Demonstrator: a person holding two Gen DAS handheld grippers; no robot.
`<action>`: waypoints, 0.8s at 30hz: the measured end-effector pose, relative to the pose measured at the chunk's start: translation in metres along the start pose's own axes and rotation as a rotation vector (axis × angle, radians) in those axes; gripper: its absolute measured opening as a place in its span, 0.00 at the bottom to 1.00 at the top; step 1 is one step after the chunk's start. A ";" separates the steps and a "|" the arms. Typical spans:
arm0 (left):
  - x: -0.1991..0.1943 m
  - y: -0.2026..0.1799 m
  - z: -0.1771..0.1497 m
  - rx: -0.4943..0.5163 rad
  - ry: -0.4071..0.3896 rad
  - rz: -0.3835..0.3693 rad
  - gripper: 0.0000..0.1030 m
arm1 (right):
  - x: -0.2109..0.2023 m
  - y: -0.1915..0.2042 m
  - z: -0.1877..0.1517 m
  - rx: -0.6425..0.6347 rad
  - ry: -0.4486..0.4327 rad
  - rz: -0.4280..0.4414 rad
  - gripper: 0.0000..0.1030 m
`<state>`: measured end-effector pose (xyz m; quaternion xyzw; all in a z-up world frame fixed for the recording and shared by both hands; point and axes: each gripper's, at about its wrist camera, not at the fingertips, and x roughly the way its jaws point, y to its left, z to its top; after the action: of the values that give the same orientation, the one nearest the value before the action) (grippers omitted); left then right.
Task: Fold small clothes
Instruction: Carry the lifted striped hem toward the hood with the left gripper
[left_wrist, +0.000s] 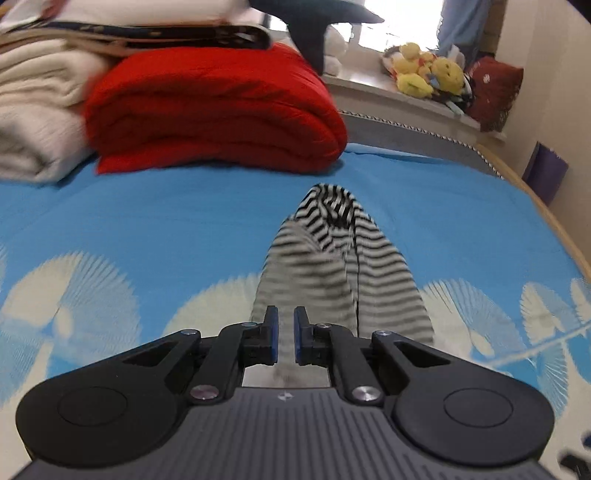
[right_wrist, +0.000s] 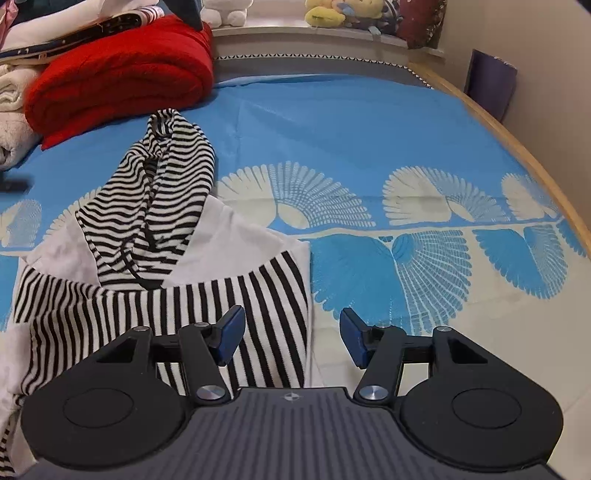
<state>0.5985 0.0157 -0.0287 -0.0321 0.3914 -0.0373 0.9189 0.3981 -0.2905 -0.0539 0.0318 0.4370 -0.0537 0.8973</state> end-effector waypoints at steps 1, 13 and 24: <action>0.022 -0.001 0.013 0.005 0.013 -0.011 0.08 | 0.001 -0.001 -0.001 -0.002 0.003 0.001 0.57; 0.224 0.017 0.093 -0.123 0.081 0.018 0.29 | 0.021 -0.019 -0.004 0.048 0.036 -0.032 0.57; 0.258 -0.004 0.098 -0.040 0.087 0.005 0.01 | 0.028 -0.021 -0.001 0.096 0.062 -0.016 0.57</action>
<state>0.8470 -0.0098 -0.1460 -0.0479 0.4318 -0.0284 0.9002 0.4122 -0.3133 -0.0768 0.0730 0.4617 -0.0809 0.8803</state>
